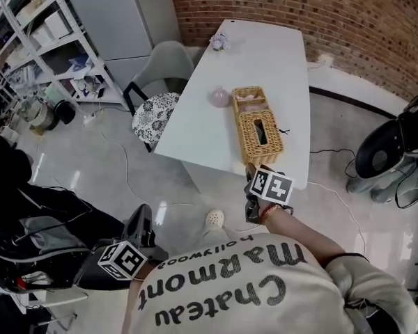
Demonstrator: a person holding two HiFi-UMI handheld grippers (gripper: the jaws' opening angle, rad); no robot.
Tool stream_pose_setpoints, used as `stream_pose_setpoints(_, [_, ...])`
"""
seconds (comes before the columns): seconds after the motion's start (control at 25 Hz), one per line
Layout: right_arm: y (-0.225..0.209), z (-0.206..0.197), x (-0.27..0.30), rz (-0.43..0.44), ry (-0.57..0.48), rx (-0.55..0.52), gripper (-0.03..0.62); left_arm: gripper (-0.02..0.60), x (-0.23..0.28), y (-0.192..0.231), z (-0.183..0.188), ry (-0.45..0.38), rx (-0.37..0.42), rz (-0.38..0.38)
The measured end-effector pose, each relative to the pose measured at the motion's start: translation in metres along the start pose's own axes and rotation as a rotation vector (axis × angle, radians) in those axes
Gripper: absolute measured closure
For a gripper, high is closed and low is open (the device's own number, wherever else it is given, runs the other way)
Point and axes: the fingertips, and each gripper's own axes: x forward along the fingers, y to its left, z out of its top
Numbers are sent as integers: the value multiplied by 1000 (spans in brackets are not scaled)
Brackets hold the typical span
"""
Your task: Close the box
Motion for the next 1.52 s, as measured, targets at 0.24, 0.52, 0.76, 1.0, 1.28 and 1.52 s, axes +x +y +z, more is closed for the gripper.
stream_pose_setpoints(0.24, [50,-29,-11,204,54,-97,449,580,-3,-15,-21,-2,-3,-14])
stream_pose_setpoints(0.52, [104,-20,-44,408,4,-158,581,580,-12,-31,-13,-48,-3,6])
stream_pose_setpoints(0.76, [154,-7,-81,604,-83,-191,591,580,-28,-49,12,-93,158,29])
stream_pose_setpoints(1.0, [180,-1,-109,709,-109,-171,591,580,-45,-49,24,-117,117,17])
stream_pose_setpoints(1.28, [182,20,-128,656,-207,-256,591,580,-78,-43,53,-179,140,27])
stream_pose_setpoints(1.52, [194,-3,-154,586,-227,-274,591,580,-108,-30,60,-172,126,-19])
